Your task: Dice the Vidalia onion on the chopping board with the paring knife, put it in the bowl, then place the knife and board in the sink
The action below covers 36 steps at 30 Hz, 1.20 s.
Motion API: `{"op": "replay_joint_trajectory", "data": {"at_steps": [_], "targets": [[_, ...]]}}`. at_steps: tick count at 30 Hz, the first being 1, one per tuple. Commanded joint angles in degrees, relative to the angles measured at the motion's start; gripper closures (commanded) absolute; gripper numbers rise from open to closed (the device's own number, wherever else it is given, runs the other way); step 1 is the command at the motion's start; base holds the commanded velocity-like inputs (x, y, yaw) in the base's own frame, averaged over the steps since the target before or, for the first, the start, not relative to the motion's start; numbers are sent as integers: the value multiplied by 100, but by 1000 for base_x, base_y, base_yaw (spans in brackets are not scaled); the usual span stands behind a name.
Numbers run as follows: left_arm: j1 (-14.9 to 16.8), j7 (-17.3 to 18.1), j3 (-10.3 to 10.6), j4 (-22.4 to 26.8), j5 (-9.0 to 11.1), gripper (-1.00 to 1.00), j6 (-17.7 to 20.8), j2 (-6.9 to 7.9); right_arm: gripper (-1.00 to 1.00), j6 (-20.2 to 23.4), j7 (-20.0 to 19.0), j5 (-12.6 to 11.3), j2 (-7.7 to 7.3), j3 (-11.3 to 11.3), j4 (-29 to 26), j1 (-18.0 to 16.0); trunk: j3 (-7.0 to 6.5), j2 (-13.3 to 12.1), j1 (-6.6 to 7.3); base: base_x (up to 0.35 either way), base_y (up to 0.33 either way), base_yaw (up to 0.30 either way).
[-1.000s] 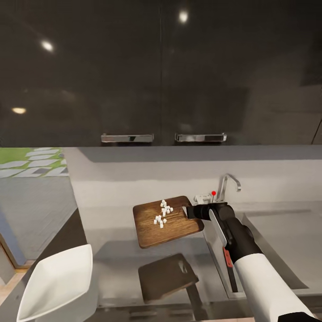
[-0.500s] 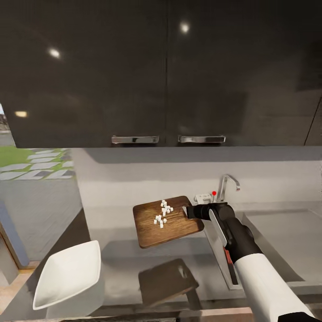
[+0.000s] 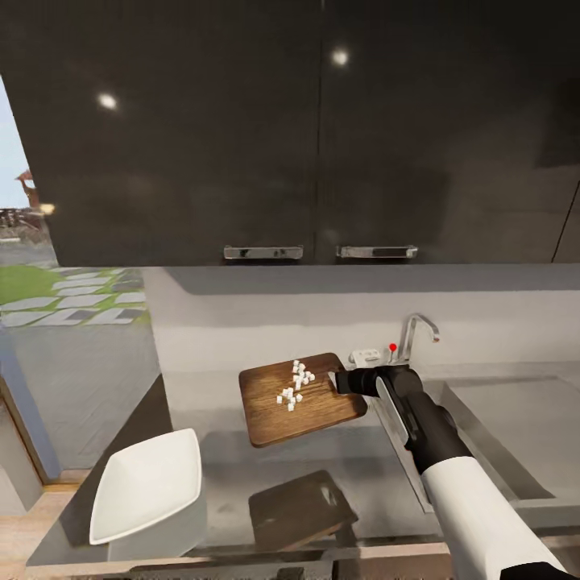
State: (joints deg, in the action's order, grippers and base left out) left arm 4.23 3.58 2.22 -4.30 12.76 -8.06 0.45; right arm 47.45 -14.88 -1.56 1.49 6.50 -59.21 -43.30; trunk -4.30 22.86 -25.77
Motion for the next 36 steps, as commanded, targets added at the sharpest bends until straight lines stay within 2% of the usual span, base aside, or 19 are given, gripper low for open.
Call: {"op": "replay_joint_trajectory", "data": {"at_steps": [1, 17, 27, 36], "targets": [[8, 37, 25, -27, 58, -100, -36, 0, 100, 27, -6, -28, 3, -2, -1, -3, 3, 6, -1, -114, 242, 0], [8, 35, 24, -27, 56, -100, -38, 2, 100, 16, -6, -28, 25, 16, -2, -3, 2, 6, -1, -132, 249, 0], [8, 30, 24, -27, 59, -100, -33, 3, 100, -172, 0, -28, 32, 26, -1, -3, 2, 6, -1, -133, 250, 0], [8, 29, 24, -27, 59, -100, -44, 4, 100, -183, 14, -15, 106, 19, -2, -3, 2, 6, -1, -13, 197, 0]]}}
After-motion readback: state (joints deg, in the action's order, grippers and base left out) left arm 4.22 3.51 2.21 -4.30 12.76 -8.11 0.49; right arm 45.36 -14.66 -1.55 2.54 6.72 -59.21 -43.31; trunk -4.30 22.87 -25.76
